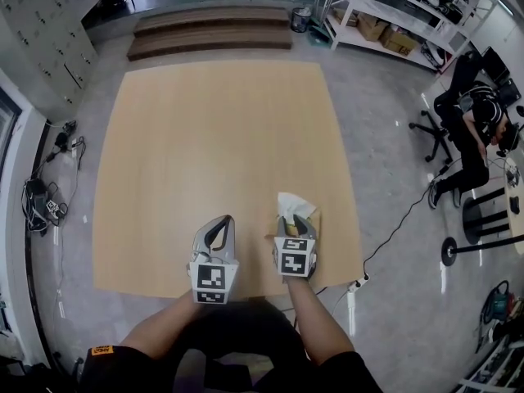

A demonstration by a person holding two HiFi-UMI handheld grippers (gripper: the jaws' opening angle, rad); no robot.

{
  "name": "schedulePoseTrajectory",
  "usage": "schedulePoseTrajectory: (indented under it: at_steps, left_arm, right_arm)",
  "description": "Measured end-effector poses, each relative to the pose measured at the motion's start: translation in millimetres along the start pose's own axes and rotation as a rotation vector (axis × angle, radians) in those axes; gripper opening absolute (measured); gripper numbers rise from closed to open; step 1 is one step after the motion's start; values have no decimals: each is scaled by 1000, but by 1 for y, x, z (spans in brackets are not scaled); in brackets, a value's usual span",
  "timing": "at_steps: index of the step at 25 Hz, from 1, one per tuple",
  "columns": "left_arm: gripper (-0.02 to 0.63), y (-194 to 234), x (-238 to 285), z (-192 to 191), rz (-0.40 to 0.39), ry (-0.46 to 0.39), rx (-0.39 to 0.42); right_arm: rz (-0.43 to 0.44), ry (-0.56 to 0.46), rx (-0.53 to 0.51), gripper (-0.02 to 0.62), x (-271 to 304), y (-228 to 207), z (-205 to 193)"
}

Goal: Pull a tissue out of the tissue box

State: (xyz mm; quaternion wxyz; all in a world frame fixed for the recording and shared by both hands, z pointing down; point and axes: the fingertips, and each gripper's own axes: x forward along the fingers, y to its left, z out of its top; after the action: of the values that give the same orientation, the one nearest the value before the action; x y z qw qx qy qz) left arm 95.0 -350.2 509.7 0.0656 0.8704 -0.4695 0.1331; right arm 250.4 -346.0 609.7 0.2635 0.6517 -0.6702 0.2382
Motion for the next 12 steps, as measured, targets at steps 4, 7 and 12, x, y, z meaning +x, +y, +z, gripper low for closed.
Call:
schedulePoseTrajectory:
  at_steps: [4, 7, 12]
  left_arm:
    - [18, 4, 7, -16, -7, 45, 6]
    - [18, 6, 7, -28, -5, 78, 7]
    - [18, 9, 4, -46, -1, 121, 5]
  right_arm:
    - [13, 78, -4, 107, 15, 5, -13]
    - [9, 97, -33, 98, 19, 4, -12]
    - [-8, 134, -103, 12, 25, 4, -13]
